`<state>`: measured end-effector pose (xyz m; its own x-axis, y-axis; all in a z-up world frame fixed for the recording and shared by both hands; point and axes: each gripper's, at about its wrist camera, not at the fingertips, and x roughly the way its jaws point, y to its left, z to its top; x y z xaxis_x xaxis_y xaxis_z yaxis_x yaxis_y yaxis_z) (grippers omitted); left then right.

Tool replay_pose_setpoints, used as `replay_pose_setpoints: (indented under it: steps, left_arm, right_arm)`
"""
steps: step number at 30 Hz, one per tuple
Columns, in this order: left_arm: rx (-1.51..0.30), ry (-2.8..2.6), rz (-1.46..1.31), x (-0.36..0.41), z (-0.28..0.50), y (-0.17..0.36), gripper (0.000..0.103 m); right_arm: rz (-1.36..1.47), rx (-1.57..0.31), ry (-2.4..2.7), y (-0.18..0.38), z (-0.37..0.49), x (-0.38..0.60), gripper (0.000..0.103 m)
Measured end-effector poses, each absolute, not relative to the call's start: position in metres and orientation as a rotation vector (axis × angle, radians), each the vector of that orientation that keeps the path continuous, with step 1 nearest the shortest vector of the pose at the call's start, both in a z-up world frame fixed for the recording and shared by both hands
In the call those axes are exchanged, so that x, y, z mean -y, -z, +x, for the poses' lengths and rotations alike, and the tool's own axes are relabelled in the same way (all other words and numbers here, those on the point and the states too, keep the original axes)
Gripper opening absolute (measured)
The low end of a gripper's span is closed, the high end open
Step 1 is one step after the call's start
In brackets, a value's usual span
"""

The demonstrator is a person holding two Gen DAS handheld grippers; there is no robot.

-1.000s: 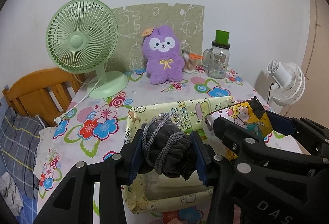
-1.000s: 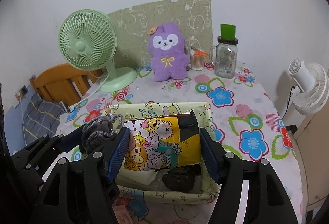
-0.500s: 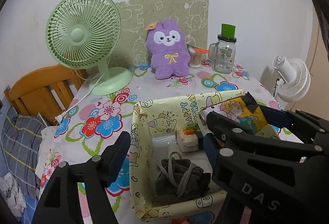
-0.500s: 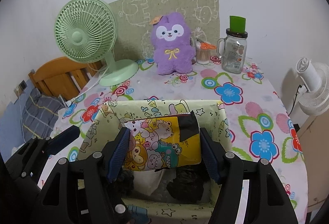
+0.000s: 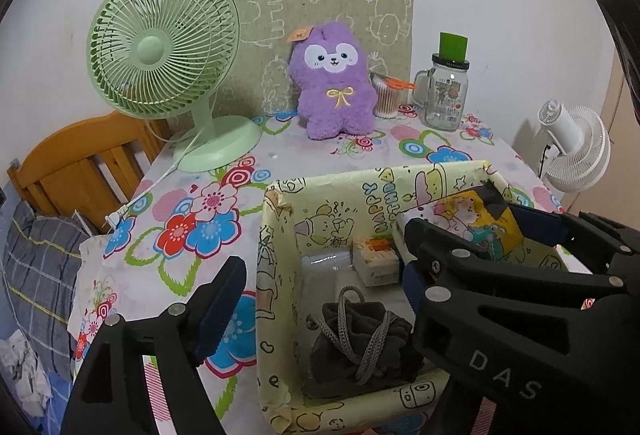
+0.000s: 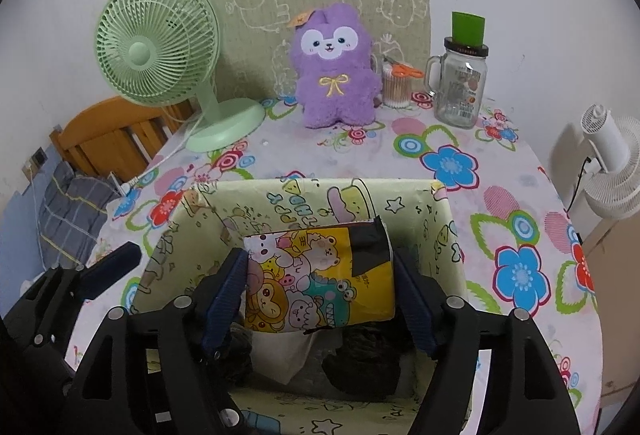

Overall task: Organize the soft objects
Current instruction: 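Lower both items into the box and open the left gripper while the right releases, then raise both open grippers out of the fabric box and pull back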

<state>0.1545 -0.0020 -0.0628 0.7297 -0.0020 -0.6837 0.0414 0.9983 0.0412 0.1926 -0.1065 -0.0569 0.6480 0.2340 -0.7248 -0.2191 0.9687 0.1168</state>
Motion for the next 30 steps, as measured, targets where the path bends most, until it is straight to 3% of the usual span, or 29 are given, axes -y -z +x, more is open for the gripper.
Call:
replay_pose_setpoints:
  steps: [8, 30]
  left_arm:
    - [-0.761, 0.048, 0.064, 0.007, 0.149, 0.063, 0.09]
    - [-0.724, 0.1, 0.073, 0.022, 0.107, 0.048, 0.095]
  right_arm:
    - [0.01, -0.816, -0.247, 0.054, 0.185, 0.11, 0.087]
    - [0.015, -0.768, -0.235, 0.038, 0.138, 0.123, 0.087]
